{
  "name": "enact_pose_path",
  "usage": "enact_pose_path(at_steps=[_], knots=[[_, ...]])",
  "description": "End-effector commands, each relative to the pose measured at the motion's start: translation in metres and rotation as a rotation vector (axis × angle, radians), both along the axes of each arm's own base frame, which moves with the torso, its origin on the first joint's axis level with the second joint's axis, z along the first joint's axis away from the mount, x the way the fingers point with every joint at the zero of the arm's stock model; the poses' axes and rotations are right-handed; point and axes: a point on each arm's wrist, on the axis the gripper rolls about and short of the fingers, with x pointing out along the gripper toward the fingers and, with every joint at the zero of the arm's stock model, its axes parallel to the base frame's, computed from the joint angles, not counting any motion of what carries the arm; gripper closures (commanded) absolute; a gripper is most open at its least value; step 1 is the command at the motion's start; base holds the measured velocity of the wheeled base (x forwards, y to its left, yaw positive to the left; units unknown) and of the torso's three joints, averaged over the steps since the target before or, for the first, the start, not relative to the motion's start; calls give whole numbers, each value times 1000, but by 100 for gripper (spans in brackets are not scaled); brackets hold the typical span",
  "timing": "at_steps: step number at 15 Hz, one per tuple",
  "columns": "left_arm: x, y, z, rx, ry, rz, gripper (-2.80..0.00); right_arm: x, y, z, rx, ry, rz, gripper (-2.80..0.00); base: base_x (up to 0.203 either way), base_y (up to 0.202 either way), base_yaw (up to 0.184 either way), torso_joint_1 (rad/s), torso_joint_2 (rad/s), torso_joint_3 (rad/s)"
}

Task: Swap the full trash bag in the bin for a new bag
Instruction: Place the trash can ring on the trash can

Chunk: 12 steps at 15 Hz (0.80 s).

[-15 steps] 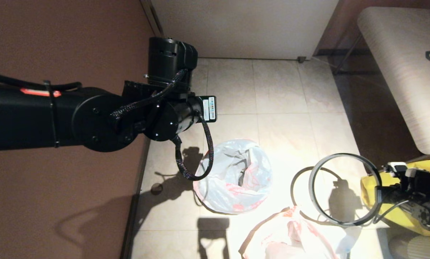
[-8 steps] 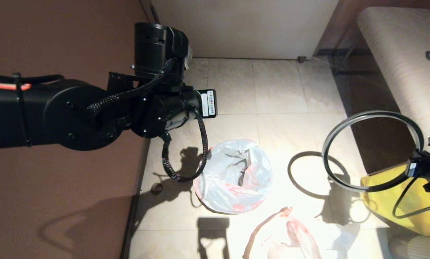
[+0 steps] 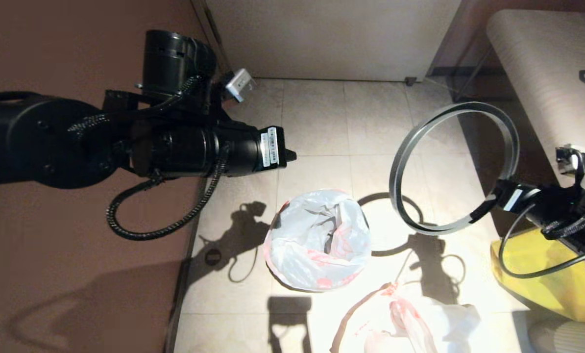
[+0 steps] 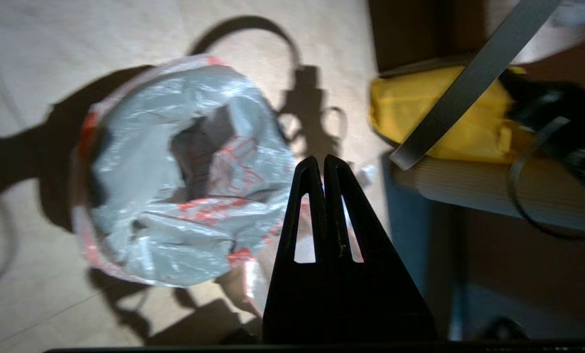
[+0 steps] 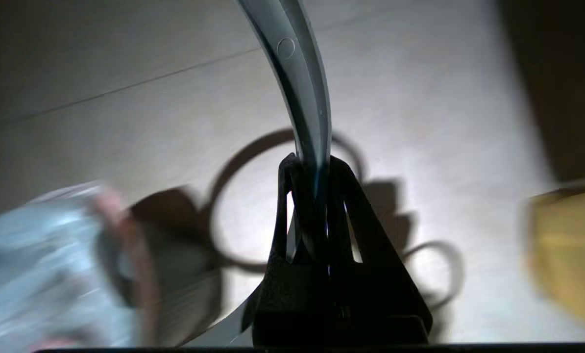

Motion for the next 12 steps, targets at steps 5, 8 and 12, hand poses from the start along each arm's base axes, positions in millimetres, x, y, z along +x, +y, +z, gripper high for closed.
enact_pose_path(at_steps=[5,8,12], knots=[[15,68,3,-263,159,-390,0,43,42,0,212,247,477,0,0,0,0,0,0,0],[16,73,0,-321,181,-436,0,45,73,-9,242,352,663,0,0,0,0,0,0,0],[15,70,-6,-410,134,-491,0,56,117,-5,331,381,804,0,0,0,0,0,0,0]])
